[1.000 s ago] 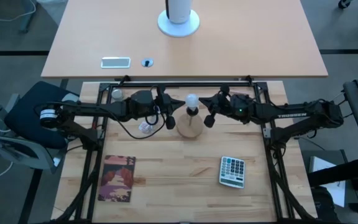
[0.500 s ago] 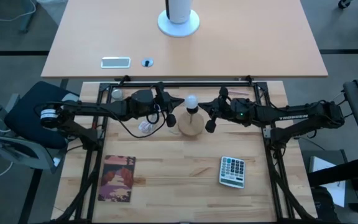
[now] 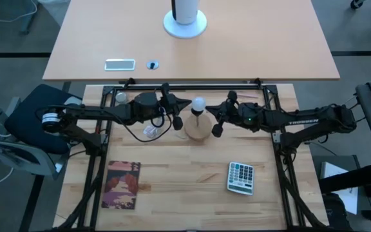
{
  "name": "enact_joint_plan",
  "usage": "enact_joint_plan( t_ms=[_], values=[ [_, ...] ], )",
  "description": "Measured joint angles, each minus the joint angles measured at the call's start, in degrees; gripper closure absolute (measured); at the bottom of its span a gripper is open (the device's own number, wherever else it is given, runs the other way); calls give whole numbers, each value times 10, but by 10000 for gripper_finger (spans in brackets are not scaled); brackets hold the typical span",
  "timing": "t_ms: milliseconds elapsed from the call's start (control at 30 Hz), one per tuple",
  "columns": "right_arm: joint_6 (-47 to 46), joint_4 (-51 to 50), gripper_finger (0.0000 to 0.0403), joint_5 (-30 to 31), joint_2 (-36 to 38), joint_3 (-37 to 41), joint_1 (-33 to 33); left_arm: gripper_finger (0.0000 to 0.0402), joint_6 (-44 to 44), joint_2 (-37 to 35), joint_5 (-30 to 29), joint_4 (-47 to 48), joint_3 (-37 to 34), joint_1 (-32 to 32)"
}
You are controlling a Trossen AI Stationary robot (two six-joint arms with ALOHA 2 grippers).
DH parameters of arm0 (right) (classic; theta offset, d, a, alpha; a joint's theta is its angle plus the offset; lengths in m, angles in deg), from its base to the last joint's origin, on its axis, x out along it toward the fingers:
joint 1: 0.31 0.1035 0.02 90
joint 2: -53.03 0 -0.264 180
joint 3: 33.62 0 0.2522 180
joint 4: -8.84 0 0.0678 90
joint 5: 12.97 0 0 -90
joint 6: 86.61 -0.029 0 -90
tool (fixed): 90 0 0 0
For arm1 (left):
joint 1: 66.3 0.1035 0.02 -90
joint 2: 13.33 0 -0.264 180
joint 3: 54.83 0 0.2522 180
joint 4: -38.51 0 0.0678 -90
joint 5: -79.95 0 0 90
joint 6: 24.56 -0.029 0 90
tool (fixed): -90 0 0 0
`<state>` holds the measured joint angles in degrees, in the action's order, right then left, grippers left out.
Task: Screw lightbulb
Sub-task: Insert the lightbulb into the lamp
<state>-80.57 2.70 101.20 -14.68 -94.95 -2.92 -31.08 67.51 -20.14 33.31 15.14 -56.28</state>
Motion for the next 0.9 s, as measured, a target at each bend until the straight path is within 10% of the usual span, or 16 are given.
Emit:
enact_joint_plan(
  t_ms=[900],
  values=[
    [-36,4,403,4,0,0,-13,401,58,-1,6,3,0,-1]
  ],
)
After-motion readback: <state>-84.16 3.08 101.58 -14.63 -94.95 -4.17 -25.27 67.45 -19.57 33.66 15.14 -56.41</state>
